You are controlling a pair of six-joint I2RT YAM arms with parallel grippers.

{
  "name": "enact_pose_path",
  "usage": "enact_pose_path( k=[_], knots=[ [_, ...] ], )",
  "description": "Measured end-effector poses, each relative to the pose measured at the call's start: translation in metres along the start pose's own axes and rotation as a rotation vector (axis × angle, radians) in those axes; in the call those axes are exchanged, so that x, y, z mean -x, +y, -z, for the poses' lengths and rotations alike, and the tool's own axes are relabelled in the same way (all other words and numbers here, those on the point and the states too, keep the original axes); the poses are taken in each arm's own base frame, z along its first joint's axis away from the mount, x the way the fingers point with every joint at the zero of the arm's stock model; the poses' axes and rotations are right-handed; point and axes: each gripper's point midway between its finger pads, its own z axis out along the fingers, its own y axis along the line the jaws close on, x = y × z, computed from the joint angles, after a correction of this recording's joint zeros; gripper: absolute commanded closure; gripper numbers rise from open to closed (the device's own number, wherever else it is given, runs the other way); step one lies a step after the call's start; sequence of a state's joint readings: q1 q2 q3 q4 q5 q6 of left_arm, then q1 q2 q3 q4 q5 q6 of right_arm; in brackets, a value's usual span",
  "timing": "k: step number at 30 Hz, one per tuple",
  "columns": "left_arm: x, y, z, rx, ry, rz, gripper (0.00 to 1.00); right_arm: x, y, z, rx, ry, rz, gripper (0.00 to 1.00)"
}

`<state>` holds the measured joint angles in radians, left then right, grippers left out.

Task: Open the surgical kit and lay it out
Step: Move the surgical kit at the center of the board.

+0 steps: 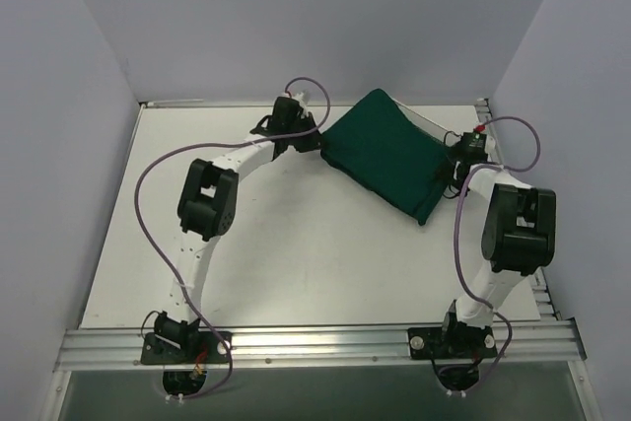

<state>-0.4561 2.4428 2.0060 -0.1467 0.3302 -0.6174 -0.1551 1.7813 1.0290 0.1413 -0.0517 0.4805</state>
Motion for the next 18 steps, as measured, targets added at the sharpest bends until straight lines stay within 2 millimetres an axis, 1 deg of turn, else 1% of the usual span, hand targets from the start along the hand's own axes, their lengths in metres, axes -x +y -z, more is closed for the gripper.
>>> enact_pose_path(
  k=[1,2,3,7,13,14,16,18],
  knots=[
    [-0.005,0.005,0.009,0.024,0.008,0.022,0.98,-0.002,0.006,-0.002,0.013,0.007,0.020,0.89],
    [-0.012,0.009,0.023,0.050,0.013,0.058,0.98,-0.003,0.013,-0.003,0.029,0.014,0.040,0.89],
    [-0.018,0.014,0.033,0.070,0.019,0.087,0.98,-0.004,0.020,-0.005,0.044,0.019,0.063,0.89],
    [-0.049,0.030,0.079,0.142,0.027,0.187,0.98,-0.013,0.050,-0.008,0.113,0.037,0.146,0.89],
    [-0.093,0.050,0.149,0.231,0.011,0.286,0.97,-0.046,0.092,0.001,0.210,0.080,0.270,0.89],
    [-0.101,0.054,0.160,0.242,0.008,0.300,0.94,-0.052,0.099,0.003,0.229,0.087,0.288,0.89],
    [-0.113,0.060,0.178,0.264,0.003,0.328,0.94,-0.063,0.116,0.004,0.270,0.092,0.321,0.89],
    [-0.119,0.064,0.189,0.279,0.003,0.350,0.94,-0.069,0.130,0.002,0.302,0.088,0.344,0.89]
  ],
)
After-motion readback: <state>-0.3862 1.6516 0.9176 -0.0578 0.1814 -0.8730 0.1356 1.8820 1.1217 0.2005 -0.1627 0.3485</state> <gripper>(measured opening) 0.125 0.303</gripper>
